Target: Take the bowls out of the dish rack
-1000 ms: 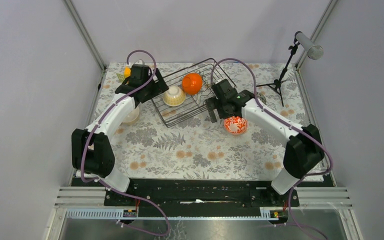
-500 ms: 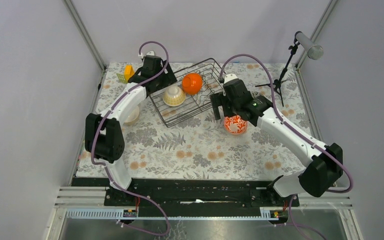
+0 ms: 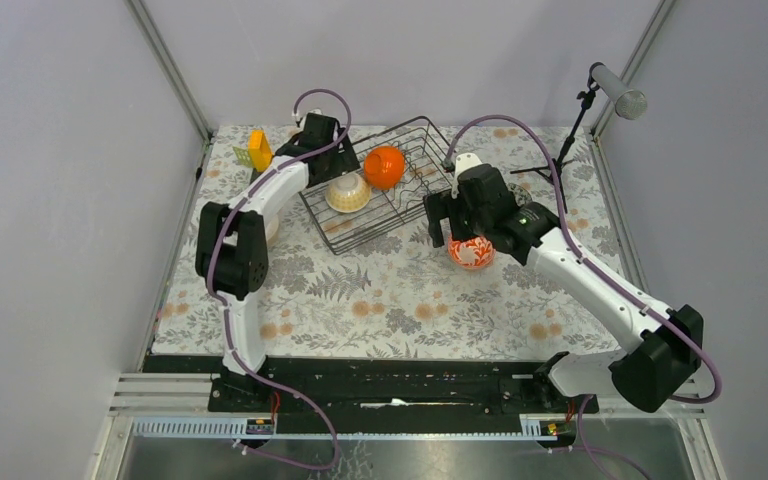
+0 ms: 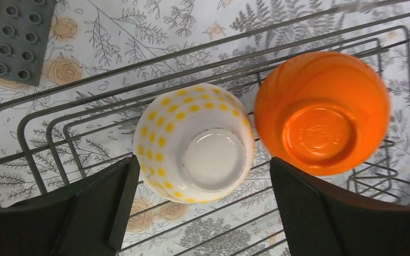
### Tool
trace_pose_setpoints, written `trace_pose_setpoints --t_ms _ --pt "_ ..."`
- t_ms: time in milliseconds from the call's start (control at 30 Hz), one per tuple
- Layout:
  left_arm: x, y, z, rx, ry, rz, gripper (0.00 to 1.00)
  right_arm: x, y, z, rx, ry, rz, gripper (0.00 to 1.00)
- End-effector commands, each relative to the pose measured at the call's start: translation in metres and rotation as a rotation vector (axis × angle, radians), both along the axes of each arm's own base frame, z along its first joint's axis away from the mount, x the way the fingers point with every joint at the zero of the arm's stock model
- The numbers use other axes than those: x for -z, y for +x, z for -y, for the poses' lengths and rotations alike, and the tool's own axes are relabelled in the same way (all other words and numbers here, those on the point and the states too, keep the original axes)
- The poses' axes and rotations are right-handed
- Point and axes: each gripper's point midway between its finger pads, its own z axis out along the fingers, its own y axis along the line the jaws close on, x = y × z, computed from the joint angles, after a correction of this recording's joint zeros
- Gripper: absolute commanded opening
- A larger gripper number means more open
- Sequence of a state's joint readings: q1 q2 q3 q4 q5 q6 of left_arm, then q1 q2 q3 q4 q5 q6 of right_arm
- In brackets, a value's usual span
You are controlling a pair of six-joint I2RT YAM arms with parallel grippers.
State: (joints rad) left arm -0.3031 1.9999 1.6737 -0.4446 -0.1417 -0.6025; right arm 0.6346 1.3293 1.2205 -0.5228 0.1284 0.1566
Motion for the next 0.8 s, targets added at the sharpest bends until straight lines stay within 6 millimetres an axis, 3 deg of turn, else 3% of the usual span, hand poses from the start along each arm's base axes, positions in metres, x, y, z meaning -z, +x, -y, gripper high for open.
trace_pose_setpoints --t_ms 0,267,467,767 --pt "-0.003 0.013 -0.003 0.017 0.068 0.033 0.99 -0.009 -0.003 0.0 -0.011 0.036 0.031 1.0" --pt "0.024 0.014 -0.001 0.067 0.168 -0.013 0.99 -0.003 0.006 -0.002 -0.02 0.0 0.04 1.0" --pt "0.031 0.014 0.0 0.101 0.227 -0.033 0.99 0.003 0.005 -0.008 -0.042 0.01 0.018 1.0" --pt "0.035 -0.008 0.007 0.135 0.185 -0.079 0.87 0.008 0.01 -0.012 -0.06 -0.004 0.009 1.0"
